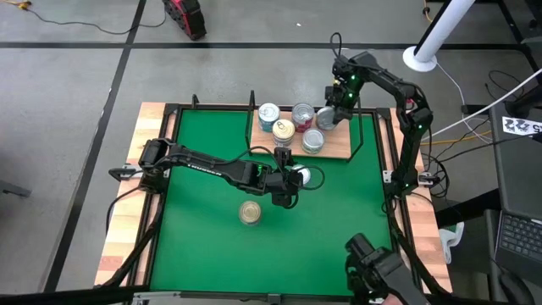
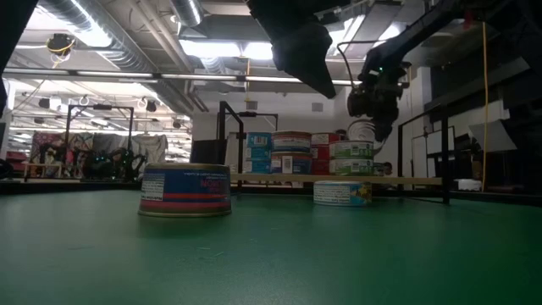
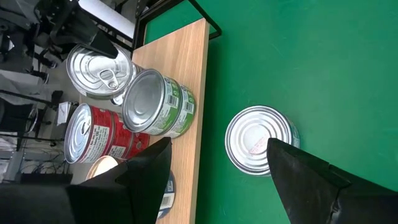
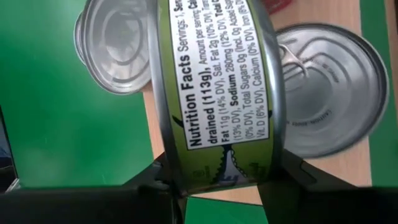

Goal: Stack canned seafood by type on shelf
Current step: Stack the green tuna can on top of the green tuna can on the shelf

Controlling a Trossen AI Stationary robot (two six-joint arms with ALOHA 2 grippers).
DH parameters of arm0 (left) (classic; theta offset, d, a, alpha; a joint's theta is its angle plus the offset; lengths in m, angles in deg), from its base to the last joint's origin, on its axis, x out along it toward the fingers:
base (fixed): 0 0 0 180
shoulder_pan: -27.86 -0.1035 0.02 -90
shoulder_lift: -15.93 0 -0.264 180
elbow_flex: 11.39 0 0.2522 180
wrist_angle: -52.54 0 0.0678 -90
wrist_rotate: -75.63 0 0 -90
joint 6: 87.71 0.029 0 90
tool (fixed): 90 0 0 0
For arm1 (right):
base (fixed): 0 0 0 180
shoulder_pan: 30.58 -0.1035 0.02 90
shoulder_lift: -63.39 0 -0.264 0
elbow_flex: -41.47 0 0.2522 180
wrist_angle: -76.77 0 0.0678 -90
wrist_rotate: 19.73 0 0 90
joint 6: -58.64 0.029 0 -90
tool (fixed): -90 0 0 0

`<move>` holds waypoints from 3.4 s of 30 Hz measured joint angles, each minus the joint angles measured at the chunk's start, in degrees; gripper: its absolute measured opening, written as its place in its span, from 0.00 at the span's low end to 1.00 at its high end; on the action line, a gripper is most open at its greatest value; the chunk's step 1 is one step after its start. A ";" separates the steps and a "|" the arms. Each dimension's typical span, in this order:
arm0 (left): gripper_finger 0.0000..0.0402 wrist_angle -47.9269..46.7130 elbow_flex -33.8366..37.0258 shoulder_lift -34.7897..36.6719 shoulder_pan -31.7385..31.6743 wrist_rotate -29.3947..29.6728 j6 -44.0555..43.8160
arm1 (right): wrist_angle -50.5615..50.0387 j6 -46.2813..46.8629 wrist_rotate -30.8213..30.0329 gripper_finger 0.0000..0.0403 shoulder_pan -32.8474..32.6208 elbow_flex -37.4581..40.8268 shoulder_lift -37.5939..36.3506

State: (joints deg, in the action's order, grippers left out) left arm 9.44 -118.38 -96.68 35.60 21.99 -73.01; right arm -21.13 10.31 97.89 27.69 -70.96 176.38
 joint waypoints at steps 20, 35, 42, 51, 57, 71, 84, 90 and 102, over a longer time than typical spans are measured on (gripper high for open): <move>0.65 0.00 -0.01 -0.01 0.02 -1.88 -0.45 | 1.41 -0.17 -5.55 0.35 -2.00 0.00 0.00; 0.65 0.00 -0.01 0.01 0.02 -1.88 -0.43 | 2.29 0.31 -8.95 0.35 -2.04 0.00 0.00; 0.65 0.00 0.00 -0.01 0.02 -1.88 -0.43 | 3.73 2.54 -9.47 0.35 -2.04 -0.02 -0.02; 0.65 3.98 0.00 -0.01 -0.39 -1.95 2.15 | 3.60 3.52 -10.12 0.35 -2.04 -0.04 -0.02; 0.65 19.55 -0.05 -0.34 -4.57 -3.89 5.35 | 3.63 4.59 -10.32 0.35 -2.04 -0.04 -0.07; 0.65 44.21 -0.04 -9.25 -20.18 -17.23 3.59 | 6.71 4.57 -10.47 0.35 -2.04 -0.05 -0.11; 0.65 47.47 -0.04 -12.21 -24.06 -18.31 3.43 | 7.25 6.55 -10.61 0.39 -2.04 -0.05 -0.11; 0.65 47.99 -0.04 -12.25 -24.01 -19.94 3.61 | 7.45 7.70 -12.37 0.53 -2.07 -0.04 -0.11; 0.65 47.36 -0.04 -12.25 -24.03 -19.96 3.35 | 7.34 7.58 -12.29 0.61 -2.04 -0.04 -0.11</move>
State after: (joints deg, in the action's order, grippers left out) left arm 56.80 -118.43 -108.93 11.57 2.04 -69.66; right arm -13.78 17.89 85.60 25.64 -71.01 176.27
